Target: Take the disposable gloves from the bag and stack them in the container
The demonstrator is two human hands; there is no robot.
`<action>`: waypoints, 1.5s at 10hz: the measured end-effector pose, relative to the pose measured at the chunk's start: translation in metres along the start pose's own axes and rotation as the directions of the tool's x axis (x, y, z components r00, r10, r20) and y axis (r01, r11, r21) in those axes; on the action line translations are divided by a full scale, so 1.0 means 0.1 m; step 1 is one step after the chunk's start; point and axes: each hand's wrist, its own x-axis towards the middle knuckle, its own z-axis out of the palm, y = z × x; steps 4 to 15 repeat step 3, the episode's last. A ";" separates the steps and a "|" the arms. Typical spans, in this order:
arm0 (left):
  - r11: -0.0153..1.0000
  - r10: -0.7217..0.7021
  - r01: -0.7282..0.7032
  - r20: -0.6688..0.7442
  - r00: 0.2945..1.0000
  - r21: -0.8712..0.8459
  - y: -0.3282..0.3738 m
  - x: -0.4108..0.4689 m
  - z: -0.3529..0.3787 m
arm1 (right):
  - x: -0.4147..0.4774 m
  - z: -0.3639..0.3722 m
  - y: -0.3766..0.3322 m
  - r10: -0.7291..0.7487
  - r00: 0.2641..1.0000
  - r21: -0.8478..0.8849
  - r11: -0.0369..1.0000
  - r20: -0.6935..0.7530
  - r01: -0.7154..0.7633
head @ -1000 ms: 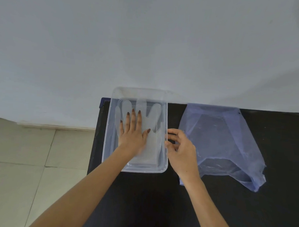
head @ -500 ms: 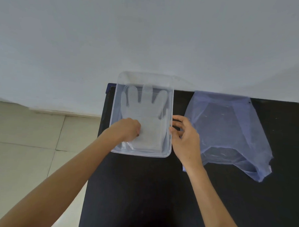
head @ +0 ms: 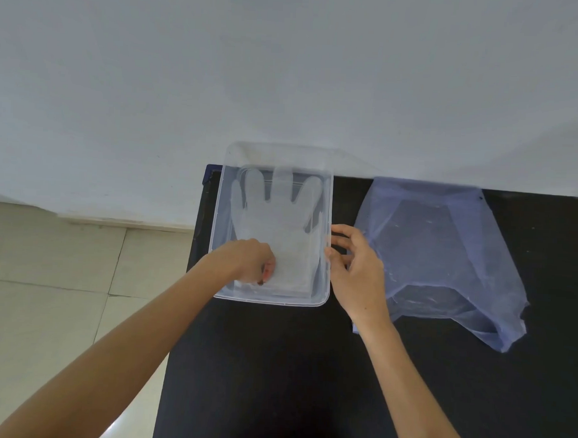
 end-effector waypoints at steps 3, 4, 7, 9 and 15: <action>0.955 -0.075 -0.096 -0.539 0.839 -0.281 0.10 -0.59 -0.14 | -0.21 -0.25 -0.09 -0.064 0.998 -0.074 0.995 0.003 0.064; 0.955 -0.075 -0.096 -0.539 0.839 -0.281 0.10 -0.59 -0.14 | -0.21 -0.25 -0.09 -0.064 0.998 -0.074 0.995 0.003 0.064; 0.955 -0.075 -0.096 -0.539 0.839 -0.281 0.10 -0.59 -0.14 | -0.21 -0.25 -0.09 -0.064 0.998 -0.074 0.995 0.003 0.064; 0.955 -0.075 -0.096 -0.539 0.839 -0.281 0.10 -0.59 -0.14 | -0.21 -0.25 -0.09 -0.064 0.998 -0.074 0.995 0.003 0.064; 0.955 -0.075 -0.096 -0.539 0.839 -0.281 0.10 -0.59 -0.14 | -0.21 -0.25 -0.09 -0.064 0.998 -0.074 0.995 0.003 0.064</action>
